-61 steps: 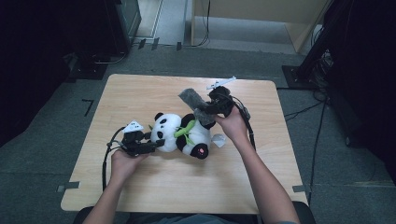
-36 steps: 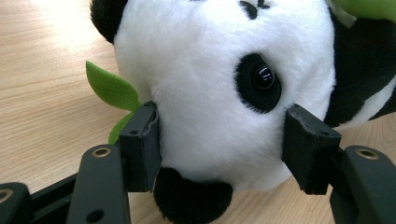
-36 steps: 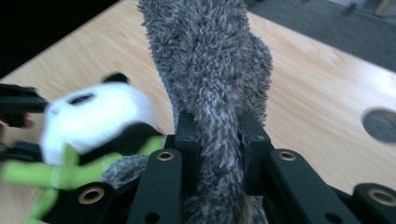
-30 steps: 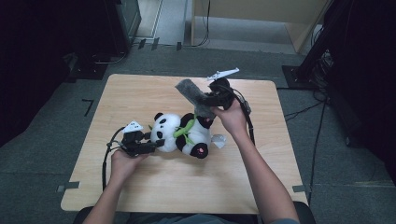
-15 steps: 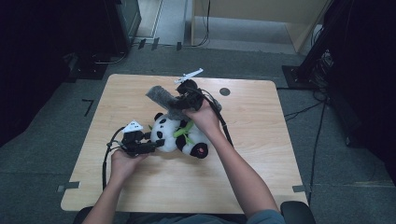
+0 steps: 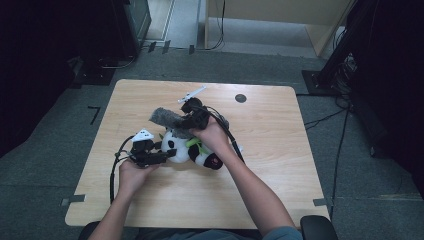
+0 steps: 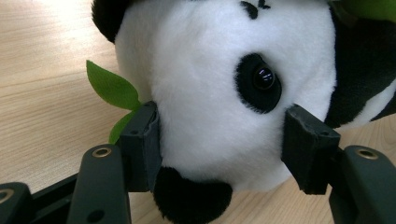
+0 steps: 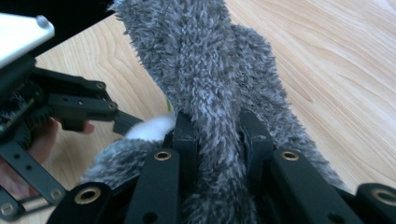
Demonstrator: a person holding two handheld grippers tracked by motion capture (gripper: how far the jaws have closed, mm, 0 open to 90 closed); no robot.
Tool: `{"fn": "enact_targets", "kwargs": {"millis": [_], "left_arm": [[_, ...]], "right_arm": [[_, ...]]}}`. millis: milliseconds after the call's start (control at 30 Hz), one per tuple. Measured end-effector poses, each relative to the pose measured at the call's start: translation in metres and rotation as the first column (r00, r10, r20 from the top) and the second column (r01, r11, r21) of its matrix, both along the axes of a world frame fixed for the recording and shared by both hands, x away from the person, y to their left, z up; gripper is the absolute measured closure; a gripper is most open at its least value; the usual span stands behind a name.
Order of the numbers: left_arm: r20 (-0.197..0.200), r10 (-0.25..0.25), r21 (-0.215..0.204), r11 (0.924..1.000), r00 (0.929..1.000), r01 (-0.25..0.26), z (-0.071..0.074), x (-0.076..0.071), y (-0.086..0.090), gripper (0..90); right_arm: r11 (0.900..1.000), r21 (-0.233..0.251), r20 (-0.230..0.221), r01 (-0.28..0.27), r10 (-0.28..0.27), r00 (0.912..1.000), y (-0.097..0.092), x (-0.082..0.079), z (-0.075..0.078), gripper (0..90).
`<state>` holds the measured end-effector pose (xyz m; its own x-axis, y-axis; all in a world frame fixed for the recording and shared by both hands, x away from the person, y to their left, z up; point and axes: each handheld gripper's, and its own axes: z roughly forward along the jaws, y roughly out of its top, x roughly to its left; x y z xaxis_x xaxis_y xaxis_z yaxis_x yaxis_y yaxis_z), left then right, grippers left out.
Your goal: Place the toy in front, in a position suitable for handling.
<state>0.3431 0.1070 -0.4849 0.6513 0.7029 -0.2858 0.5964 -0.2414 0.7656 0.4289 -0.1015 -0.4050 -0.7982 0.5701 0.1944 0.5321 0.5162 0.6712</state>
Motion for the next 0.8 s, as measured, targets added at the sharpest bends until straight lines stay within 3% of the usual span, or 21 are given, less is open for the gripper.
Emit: {"fn": "enact_targets", "kwargs": {"millis": [467, 800], "left_arm": [[-0.002, -0.005, -0.002, 1.0, 1.0, 0.005, 0.0, 0.0, -0.001, 37.0], [0.0, -0.005, -0.005, 1.0, 1.0, 0.005, -0.001, 0.001, 0.0, 36.9]], "right_arm": [[0.9972, -0.039, 0.012, 0.063, -0.063, 0.9979, -0.041, 0.002, 0.005, 72.3], [0.9939, -0.01, 0.04, 0.11, -0.11, 0.9932, -0.067, -0.001, 0.025, 73.5]]}}
